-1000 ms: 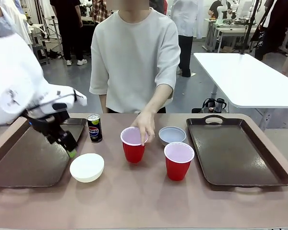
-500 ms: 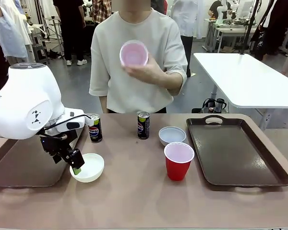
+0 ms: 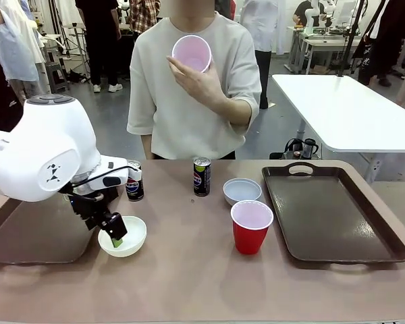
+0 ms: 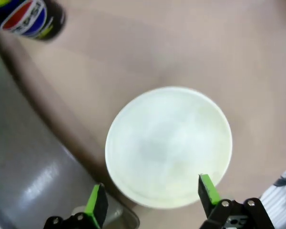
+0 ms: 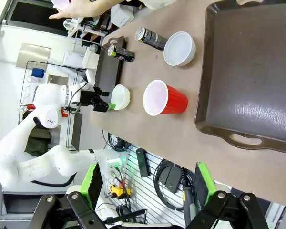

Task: Prepare tableware on both trays.
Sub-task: Pick up a Picnic Bowl from the table and place it on a Handle tray.

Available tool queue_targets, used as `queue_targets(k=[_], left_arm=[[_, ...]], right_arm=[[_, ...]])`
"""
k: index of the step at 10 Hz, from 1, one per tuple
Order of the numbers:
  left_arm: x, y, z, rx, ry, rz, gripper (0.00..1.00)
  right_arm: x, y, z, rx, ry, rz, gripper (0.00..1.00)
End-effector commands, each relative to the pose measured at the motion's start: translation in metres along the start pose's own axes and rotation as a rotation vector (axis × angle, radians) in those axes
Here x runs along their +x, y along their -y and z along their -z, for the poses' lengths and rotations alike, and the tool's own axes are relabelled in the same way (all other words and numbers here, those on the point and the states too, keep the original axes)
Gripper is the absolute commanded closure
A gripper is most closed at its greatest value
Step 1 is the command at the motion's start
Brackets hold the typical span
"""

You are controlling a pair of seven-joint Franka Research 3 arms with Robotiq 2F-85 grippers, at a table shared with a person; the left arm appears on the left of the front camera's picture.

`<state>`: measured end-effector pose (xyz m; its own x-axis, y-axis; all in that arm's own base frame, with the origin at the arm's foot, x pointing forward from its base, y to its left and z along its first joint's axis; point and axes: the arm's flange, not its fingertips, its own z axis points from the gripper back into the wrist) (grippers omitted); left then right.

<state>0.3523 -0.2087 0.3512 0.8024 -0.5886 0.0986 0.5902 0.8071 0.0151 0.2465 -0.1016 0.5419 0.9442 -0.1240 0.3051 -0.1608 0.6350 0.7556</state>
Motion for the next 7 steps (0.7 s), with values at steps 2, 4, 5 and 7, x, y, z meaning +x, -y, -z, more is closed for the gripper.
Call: queue_targets(k=[2,4,5,7], left_arm=[[0.018,-0.004,0.006,0.013,0.043,-0.009,0.00],[0.025,-0.011,0.014,0.020,0.042,-0.020,0.00],[0.026,-0.012,0.017,0.019,0.040,-0.023,0.03],[0.030,-0.015,0.023,0.006,0.030,-0.014,0.21]], right_arm=[[0.001,0.002,0.001,0.032,0.007,-0.017,0.00],[0.001,0.002,0.001,0.032,0.007,-0.017,0.00],[0.001,0.002,0.001,0.032,0.007,-0.017,0.00],[0.001,0.002,0.001,0.032,0.007,-0.017,0.00]])
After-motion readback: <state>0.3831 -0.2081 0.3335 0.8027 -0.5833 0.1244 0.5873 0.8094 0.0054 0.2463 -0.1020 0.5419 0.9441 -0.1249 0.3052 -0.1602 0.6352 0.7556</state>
